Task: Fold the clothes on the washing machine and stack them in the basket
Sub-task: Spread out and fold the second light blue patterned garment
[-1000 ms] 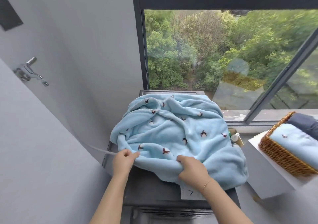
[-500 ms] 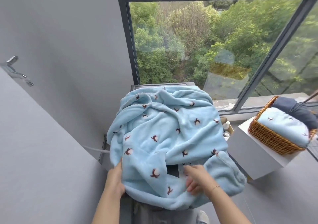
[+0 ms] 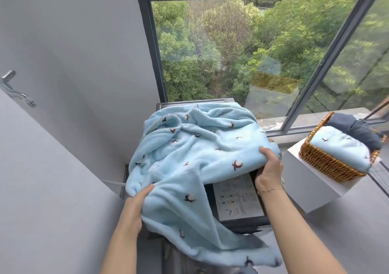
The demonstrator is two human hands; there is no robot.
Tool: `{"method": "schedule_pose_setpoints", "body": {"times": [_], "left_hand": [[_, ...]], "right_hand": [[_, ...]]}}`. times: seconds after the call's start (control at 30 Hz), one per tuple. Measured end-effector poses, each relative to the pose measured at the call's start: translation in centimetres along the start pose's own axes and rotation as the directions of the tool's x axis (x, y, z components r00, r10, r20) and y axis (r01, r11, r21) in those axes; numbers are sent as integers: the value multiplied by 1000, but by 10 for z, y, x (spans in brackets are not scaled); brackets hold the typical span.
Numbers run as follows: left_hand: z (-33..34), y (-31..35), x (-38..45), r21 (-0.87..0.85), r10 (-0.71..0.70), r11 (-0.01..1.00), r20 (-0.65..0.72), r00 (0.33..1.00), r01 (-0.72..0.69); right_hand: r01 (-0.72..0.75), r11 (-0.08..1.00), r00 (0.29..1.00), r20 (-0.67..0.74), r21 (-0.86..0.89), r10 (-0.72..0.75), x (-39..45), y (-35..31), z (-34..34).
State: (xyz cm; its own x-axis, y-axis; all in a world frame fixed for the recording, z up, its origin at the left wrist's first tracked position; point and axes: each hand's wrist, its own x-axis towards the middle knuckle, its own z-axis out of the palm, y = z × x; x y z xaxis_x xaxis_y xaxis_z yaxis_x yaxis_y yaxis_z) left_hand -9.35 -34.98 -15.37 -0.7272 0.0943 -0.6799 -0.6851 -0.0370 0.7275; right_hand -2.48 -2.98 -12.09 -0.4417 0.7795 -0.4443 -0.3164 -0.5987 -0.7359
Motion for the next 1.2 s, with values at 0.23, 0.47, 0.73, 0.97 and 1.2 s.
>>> {"method": "schedule_pose_setpoints", "body": {"times": [0.23, 0.47, 0.73, 0.97, 1.2], "left_hand": [[10, -37, 10, 711, 439, 703, -411, 799, -21], [55, -53, 19, 872, 402, 487, -164, 901, -59], [27, -2, 17, 562, 487, 765, -182, 854, -316], [-20, -1, 25, 470, 338, 873, -393, 855, -129], [-35, -68, 42, 417, -1, 902, -260, 966, 113]], "right_hand": [[-261, 960, 927, -305, -103, 219, 3, 37, -67], [-264, 955, 945, -233, -136, 228, 6, 36, -61], [263, 881, 963, 45, -394, -267, 27, -16, -14], [-99, 944, 919, -392, -315, -34, 30, 49, -71], [-305, 944, 930, -251, -129, 267, 31, 34, -79]]}}
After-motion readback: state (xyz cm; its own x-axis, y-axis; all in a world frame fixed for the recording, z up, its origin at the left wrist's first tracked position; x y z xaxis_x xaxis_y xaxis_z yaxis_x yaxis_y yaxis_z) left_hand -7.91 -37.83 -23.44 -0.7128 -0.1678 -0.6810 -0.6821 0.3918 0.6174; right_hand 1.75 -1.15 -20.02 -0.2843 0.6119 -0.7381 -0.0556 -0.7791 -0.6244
